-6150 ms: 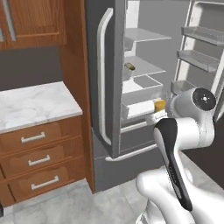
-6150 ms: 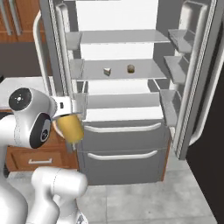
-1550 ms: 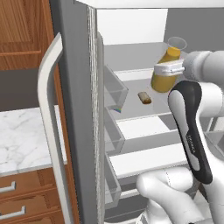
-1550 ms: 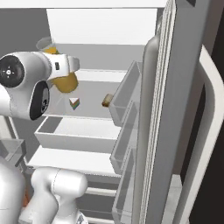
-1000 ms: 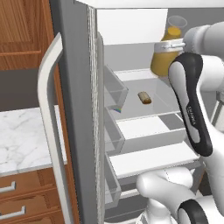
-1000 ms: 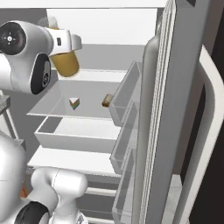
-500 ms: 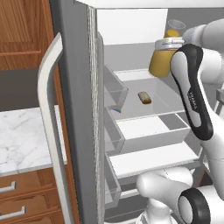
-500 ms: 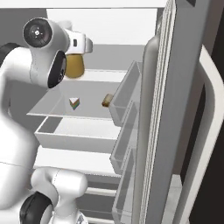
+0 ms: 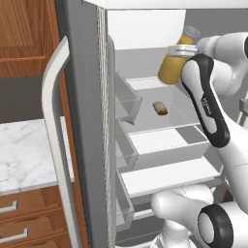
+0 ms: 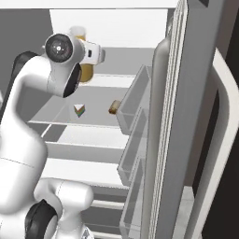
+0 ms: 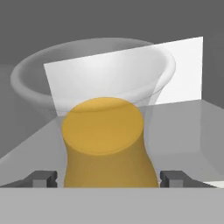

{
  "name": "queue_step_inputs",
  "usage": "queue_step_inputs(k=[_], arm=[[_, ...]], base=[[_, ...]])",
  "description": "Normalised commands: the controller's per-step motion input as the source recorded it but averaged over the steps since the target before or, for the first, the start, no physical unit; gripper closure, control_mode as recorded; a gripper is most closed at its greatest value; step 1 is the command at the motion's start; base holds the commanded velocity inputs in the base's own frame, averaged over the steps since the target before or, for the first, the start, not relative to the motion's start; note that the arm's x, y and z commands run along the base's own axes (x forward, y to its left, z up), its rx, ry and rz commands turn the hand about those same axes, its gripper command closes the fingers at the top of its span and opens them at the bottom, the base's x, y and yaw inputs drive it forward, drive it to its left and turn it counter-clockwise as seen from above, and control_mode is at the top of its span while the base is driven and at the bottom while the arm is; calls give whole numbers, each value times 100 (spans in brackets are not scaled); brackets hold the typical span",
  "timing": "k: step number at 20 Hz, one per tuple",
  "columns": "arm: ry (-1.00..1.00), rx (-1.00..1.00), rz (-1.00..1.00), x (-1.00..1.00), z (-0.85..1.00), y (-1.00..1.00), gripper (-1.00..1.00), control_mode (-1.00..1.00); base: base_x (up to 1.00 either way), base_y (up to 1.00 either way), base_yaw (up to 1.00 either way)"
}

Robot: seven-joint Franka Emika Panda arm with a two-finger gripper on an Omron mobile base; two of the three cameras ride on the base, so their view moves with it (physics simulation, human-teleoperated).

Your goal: Move the cake and burrito from the top shelf to the second highest shelf to make space. Then, place the pitcher from the counter on the cleared top shelf.

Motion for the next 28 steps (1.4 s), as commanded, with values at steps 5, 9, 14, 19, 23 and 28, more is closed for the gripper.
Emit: queue_step_inputs(k=[5, 9, 14, 19, 23, 28], arm=[[-3, 5, 0, 20, 32, 0, 100, -100], [0, 2, 0, 34, 13, 0, 100, -100], [9, 0, 0, 52, 0, 0, 100, -100], [14, -4, 0, 57, -1, 0, 100, -100], [6, -6, 0, 51, -4, 0, 100, -100], [0, -9, 0, 43, -20, 6, 100, -100]], base=[[0, 0, 0], [0, 0, 0], [0, 0, 0], [0, 0, 0], [0, 0, 0], [0, 0, 0]])
